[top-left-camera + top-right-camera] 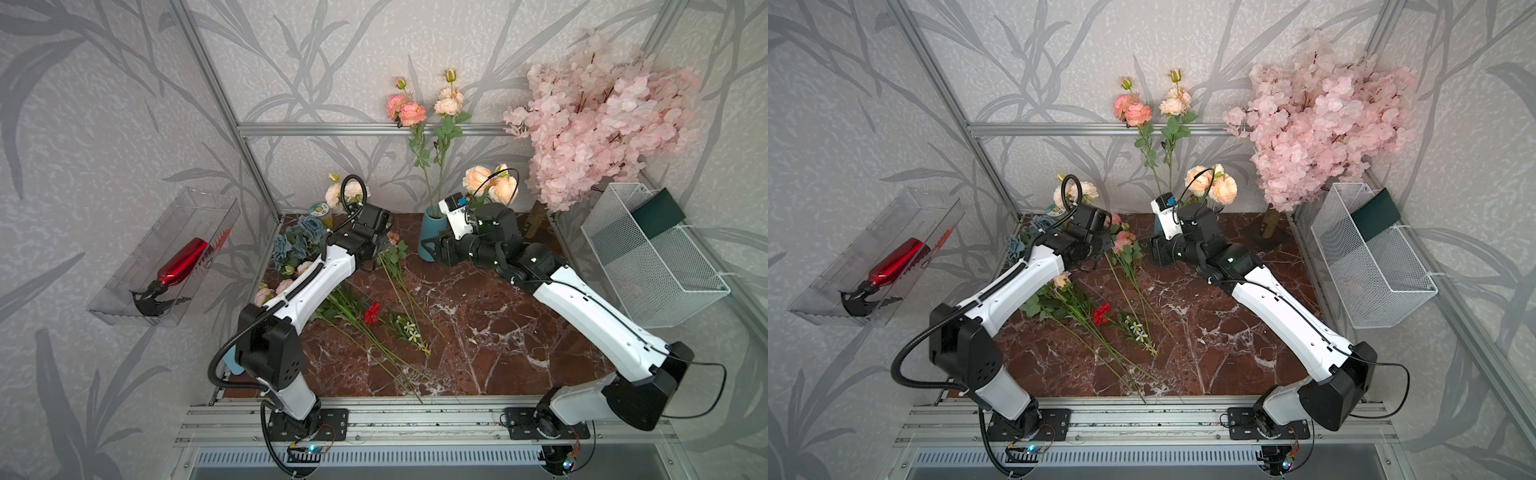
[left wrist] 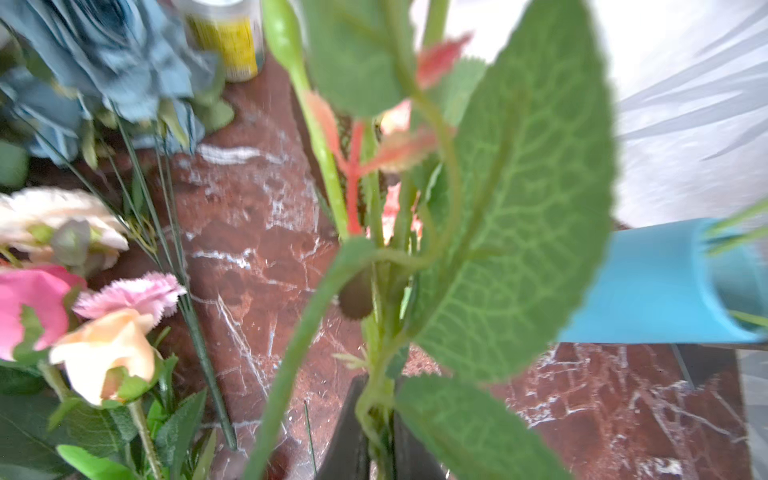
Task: Place the pink flowers into the vase
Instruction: Pick up the flower at the center of the board.
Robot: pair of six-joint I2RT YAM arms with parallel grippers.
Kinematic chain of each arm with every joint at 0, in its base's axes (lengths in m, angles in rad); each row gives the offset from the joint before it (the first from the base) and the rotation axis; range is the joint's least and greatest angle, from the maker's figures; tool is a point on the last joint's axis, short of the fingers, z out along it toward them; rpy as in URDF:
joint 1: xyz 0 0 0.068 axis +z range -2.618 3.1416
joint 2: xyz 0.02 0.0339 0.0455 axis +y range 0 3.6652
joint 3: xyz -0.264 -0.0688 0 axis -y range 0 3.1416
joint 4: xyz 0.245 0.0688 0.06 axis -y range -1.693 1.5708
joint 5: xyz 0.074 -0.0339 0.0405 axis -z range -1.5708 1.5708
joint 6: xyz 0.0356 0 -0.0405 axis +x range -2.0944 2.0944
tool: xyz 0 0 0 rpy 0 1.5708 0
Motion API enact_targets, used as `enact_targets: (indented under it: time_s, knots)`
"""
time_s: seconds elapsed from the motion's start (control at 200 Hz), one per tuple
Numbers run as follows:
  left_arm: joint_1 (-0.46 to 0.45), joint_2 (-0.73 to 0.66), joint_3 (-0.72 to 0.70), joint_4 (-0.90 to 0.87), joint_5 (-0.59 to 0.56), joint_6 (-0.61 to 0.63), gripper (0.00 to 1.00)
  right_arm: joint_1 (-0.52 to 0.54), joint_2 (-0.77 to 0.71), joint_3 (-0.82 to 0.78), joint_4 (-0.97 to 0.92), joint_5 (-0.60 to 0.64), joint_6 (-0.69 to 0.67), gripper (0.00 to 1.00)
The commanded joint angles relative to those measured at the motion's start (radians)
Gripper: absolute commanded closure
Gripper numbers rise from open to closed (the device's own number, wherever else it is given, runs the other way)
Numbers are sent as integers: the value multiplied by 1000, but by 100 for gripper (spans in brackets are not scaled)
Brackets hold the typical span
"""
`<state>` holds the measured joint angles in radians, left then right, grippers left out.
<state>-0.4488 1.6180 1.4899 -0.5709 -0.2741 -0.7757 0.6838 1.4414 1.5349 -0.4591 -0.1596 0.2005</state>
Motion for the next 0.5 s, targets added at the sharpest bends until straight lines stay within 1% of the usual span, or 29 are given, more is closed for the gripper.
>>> enact_targets:
  time_s: [0.0,0.055,0.26,0.4,0.495]
  knots:
    - [0,-96,-78,132,-57,63,100,22,31,41,-41,-74,-17,37]
    - [1,-145,-119,190,-41,87,100,26,49,54,-48,-100,-14,37]
    - [3,-286,-199,312,146,157,100,50,123,112,-68,-230,-16,39]
    - [4,-335,-188,297,266,183,100,68,156,132,-60,-290,-11,39]
    - [14,-355,-174,273,340,179,100,71,160,139,-69,-286,-25,40]
